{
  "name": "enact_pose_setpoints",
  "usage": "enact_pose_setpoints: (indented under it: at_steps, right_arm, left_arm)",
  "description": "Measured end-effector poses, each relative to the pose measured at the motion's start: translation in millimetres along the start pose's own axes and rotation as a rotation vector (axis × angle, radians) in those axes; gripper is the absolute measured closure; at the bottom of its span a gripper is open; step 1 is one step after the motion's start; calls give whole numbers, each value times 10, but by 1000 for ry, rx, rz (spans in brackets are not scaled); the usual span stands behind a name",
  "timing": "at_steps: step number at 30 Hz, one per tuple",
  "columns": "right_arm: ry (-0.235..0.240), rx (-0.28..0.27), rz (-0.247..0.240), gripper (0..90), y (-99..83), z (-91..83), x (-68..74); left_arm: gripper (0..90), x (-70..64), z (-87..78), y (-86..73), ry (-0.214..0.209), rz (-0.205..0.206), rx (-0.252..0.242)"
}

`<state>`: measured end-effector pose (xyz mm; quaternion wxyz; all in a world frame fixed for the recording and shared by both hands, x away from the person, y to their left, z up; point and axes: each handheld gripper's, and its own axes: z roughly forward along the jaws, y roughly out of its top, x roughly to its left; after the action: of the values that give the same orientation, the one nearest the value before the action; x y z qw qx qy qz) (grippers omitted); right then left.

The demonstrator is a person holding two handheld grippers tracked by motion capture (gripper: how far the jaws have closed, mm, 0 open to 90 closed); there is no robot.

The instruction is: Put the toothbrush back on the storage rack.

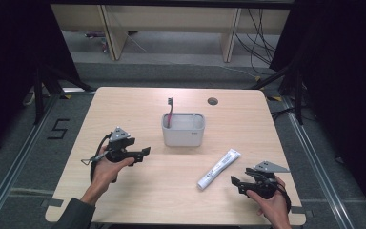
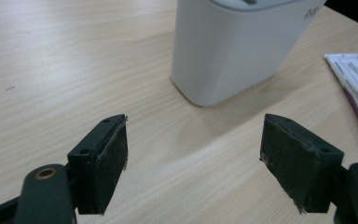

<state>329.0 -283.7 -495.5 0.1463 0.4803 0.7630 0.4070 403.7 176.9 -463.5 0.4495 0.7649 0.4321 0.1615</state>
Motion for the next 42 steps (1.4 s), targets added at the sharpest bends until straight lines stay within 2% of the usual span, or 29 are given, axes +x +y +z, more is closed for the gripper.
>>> enact_pose_setpoints:
  at_steps: [2,3,5,6,7,8,10,11,15,17,21,22,23,24,25,26,27,28,29,31,33,34,35,37,38,39,40,41,42]
  right_arm:
    - [-2,3,12,252,-2,-12,4]
    - [-15,-6,-15,252,-1,-12,-17]
    - [-13,-8,-14,252,0,-8,-20]
    - [-6,-4,-5,252,0,-10,-19]
    - [8,-5,33,252,-7,-5,6]
    - [-4,8,29,252,-9,-11,2]
    - [4,2,20,252,-10,-12,-7]
    - [-11,-14,-9,252,-11,-28,-15]
    - [-18,-16,-12,252,-14,-15,-26]
    - [5,-4,15,252,-17,-42,-10]
    - [-7,-5,47,252,-34,-40,0]
    - [-9,-12,17,252,-38,-53,-28]
    - [-3,-13,13,252,-43,-66,-40]
    - [-2,-13,47,252,-60,-82,-20]
    - [-7,-11,31,252,-62,-88,-42]
    - [-14,-8,45,252,-70,-100,-31]
    - [-13,-14,25,252,-74,-110,-50]
    - [-15,0,66,251,-77,-125,-20]
    - [-24,-14,25,251,-76,-125,-49]
    - [-27,-22,19,252,-83,-116,-49]
    - [-26,-14,43,252,-82,-112,-23]
    - [-31,-22,15,252,-83,-112,-38]
    - [-25,-14,25,252,-79,-119,-30]
    - [-21,-18,26,251,-78,-112,-28]
    - [-9,-17,59,252,-77,-102,-5]
    - [-24,-17,16,252,-71,-105,-34]
    - [0,-21,33,252,-73,-89,-26]
    - [-22,-16,17,252,-69,-92,-32]
    - [-21,-11,22,252,-66,-95,-27]
  left_arm:
    - [227,-15,-2,-58,8,-13,-12]
    - [226,-11,-26,-103,9,-3,-7]
    - [225,-23,-32,-129,4,-12,-20]
    - [225,-32,-55,-159,9,-10,-14]
    - [224,-40,-67,-195,3,-12,-24]
    - [224,-49,-87,-236,6,-8,-18]
    - [223,-62,-106,-283,6,-11,-13]
    - [222,-65,-113,-302,0,-9,-12]
    - [220,-70,-145,-339,1,-1,-3]
    - [219,-63,-179,-366,-9,1,-10]
    - [218,-63,-214,-406,-9,0,-9]
    - [218,-62,-227,-429,-13,8,-3]
    - [217,-65,-230,-447,-13,10,-4]
    - [217,-73,-250,-494,-4,23,7]
    - [217,-77,-252,-520,-10,23,9]
    - [216,-82,-258,-548,-14,26,13]
    - [216,-93,-259,-573,-16,27,14]
    - [216,-101,-264,-593,-20,33,23]
    - [215,-109,-273,-613,-18,46,33]
    - [210,-106,-282,-633,-25,63,50]
    - [210,-153,-286,-708,-20,72,52]
    - [210,-176,-287,-732,-23,63,50]
    - [209,-177,-302,-748,-28,82,66]
    - [208,-186,-306,-765,-35,91,69]
    - [208,-215,-321,-792,-46,104,80]
    - [207,-235,-332,-803,-49,106,90]
    - [207,-249,-333,-814,-51,108,82]
    - [207,-259,-350,-820,-49,114,85]
    - [207,-271,-357,-827,-52,108,81]
